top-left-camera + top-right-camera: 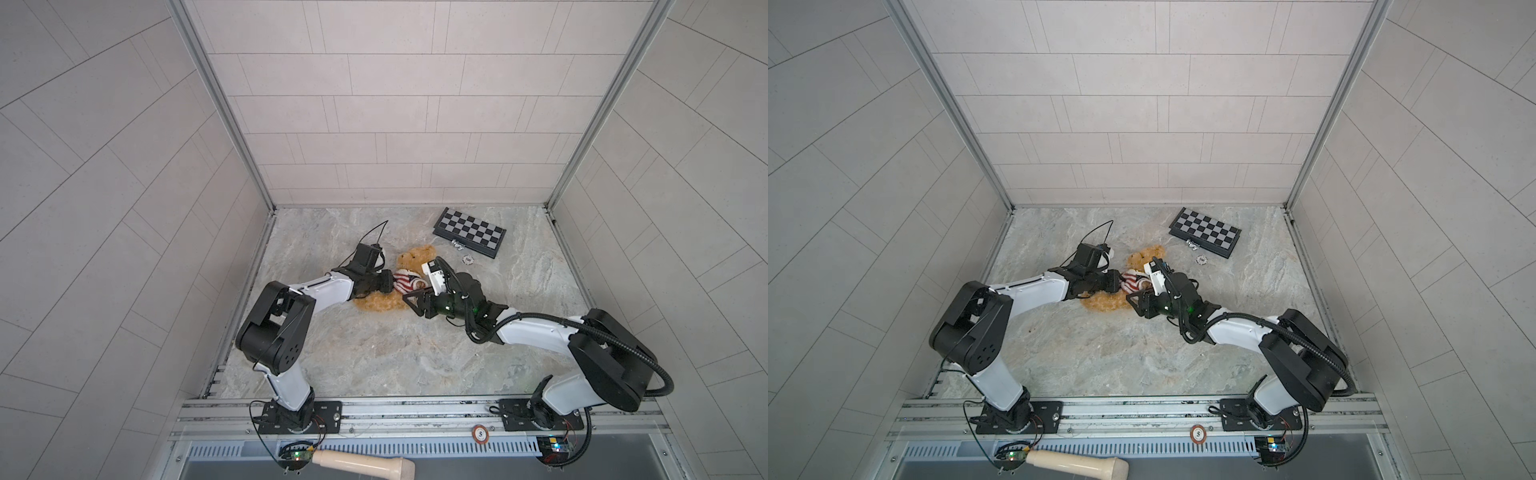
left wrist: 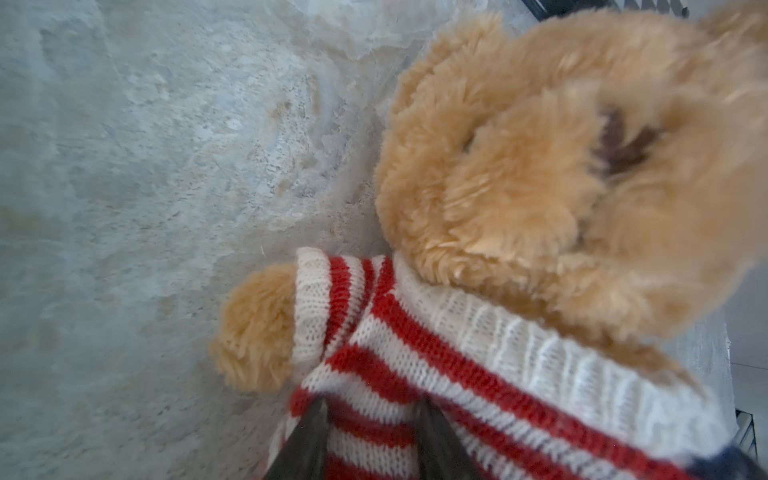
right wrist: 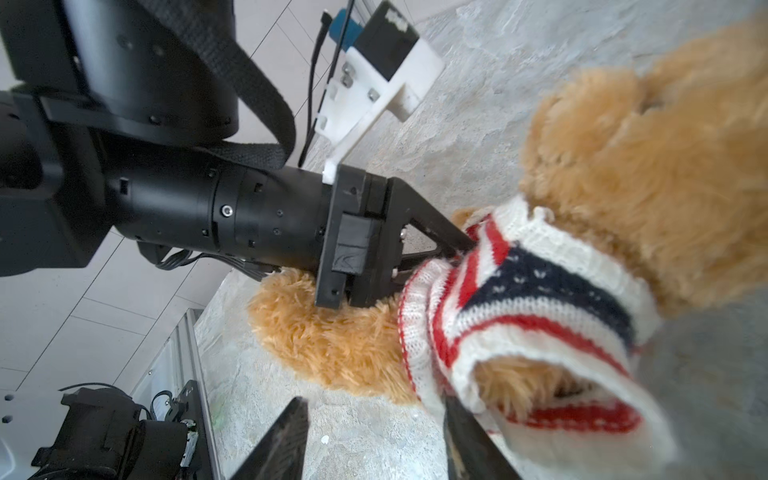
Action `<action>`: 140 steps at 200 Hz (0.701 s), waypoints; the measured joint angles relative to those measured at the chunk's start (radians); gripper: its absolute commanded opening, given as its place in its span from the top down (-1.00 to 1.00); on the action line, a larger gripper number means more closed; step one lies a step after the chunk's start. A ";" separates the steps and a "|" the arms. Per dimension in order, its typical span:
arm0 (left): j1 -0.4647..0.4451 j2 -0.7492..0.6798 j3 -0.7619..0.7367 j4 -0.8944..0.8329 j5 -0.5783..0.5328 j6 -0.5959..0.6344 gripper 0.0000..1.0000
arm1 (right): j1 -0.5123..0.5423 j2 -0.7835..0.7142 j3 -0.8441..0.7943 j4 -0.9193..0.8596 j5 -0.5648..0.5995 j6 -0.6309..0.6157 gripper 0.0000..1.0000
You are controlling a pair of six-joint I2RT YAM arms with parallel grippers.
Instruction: Dress the teddy bear
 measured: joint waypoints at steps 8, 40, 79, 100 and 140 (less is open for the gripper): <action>-0.002 -0.011 -0.005 -0.003 -0.002 0.003 0.34 | -0.004 -0.019 0.000 -0.027 0.011 -0.013 -0.09; -0.013 -0.040 -0.022 -0.023 -0.038 0.014 0.33 | -0.059 -0.164 -0.006 -0.194 0.078 -0.096 -0.13; -0.058 -0.105 -0.006 -0.108 -0.109 0.048 0.36 | -0.193 -0.277 -0.006 -0.314 0.121 -0.169 0.17; -0.125 -0.117 0.055 -0.174 -0.148 0.079 0.39 | -0.201 -0.256 -0.006 -0.337 0.101 -0.187 0.50; -0.178 -0.095 0.105 -0.187 -0.148 0.090 0.56 | -0.200 -0.154 -0.005 -0.328 0.047 -0.185 0.80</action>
